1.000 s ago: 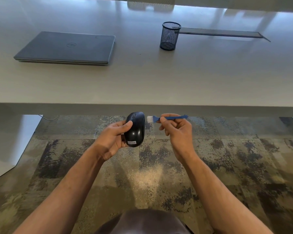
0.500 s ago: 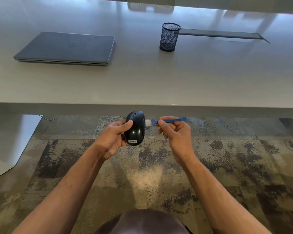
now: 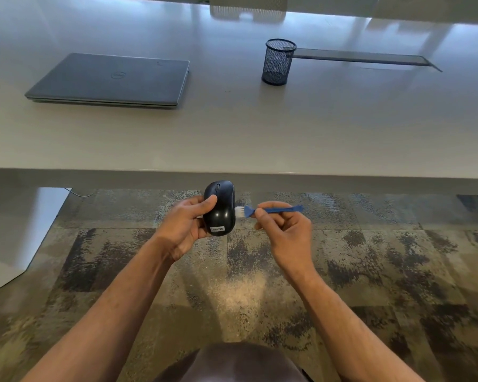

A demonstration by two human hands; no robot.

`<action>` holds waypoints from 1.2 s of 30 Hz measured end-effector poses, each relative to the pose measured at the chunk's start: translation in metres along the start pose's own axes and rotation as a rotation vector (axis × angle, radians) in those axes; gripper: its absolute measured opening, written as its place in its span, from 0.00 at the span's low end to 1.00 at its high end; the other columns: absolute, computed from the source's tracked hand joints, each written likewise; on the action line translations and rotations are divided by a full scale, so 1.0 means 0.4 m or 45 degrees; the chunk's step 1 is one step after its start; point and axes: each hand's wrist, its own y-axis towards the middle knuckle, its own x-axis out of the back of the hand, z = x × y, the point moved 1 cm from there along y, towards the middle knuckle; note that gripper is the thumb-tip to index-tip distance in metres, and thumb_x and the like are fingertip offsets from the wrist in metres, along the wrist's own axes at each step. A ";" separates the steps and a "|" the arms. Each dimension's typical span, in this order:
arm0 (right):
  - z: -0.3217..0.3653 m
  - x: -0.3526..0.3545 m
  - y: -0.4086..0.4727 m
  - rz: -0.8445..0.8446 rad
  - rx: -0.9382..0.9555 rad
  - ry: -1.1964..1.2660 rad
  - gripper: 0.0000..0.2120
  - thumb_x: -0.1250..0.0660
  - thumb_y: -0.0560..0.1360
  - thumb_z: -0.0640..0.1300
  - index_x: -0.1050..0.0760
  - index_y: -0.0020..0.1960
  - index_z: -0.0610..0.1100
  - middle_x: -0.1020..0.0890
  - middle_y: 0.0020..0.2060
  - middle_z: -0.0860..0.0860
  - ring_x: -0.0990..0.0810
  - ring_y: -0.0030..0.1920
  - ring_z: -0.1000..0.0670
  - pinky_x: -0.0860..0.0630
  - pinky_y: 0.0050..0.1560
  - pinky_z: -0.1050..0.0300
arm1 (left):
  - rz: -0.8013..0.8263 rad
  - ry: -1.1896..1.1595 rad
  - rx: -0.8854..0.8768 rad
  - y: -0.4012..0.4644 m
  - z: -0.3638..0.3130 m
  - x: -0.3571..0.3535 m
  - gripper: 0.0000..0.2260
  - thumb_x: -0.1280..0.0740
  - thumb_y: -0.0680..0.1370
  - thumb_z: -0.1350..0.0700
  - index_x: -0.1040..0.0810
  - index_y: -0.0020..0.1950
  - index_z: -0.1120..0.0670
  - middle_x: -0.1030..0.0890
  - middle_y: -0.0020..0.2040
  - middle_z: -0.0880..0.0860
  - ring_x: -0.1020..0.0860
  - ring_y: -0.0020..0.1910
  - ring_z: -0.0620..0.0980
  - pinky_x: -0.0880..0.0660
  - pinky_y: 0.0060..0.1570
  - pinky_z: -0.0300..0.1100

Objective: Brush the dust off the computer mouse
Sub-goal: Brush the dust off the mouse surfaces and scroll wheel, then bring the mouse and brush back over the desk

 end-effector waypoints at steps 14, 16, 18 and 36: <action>0.012 -0.008 0.006 -0.020 -0.009 0.019 0.03 0.30 0.77 0.38 0.19 0.49 0.44 0.14 0.37 0.48 0.16 0.38 0.50 0.19 0.45 0.60 | 0.056 0.053 -0.050 -0.002 -0.029 0.008 0.16 0.31 0.71 0.55 0.24 0.55 0.61 0.15 0.44 0.56 0.16 0.45 0.55 0.19 0.45 0.48; 0.004 -0.020 -0.003 0.024 -0.018 -0.008 0.03 0.30 0.77 0.37 0.19 0.48 0.44 0.15 0.36 0.48 0.17 0.37 0.51 0.19 0.44 0.60 | 0.050 0.049 -0.058 0.000 -0.037 0.011 0.16 0.30 0.71 0.55 0.24 0.55 0.61 0.15 0.44 0.56 0.16 0.45 0.55 0.19 0.44 0.49; -0.008 -0.025 -0.015 0.100 -0.009 -0.087 0.03 0.30 0.77 0.37 0.19 0.47 0.43 0.15 0.36 0.45 0.17 0.37 0.50 0.19 0.45 0.58 | 0.042 0.052 -0.064 0.003 -0.049 0.023 0.16 0.30 0.71 0.55 0.24 0.55 0.61 0.15 0.45 0.57 0.16 0.45 0.55 0.19 0.43 0.49; 0.122 -0.009 0.188 -0.137 -0.037 0.255 0.09 0.37 0.82 0.42 0.22 0.55 0.37 0.15 0.43 0.42 0.22 0.36 0.50 0.29 0.36 0.56 | 0.115 0.196 -0.154 0.053 -0.202 0.026 0.18 0.28 0.70 0.54 0.23 0.55 0.61 0.15 0.44 0.56 0.16 0.43 0.53 0.20 0.38 0.44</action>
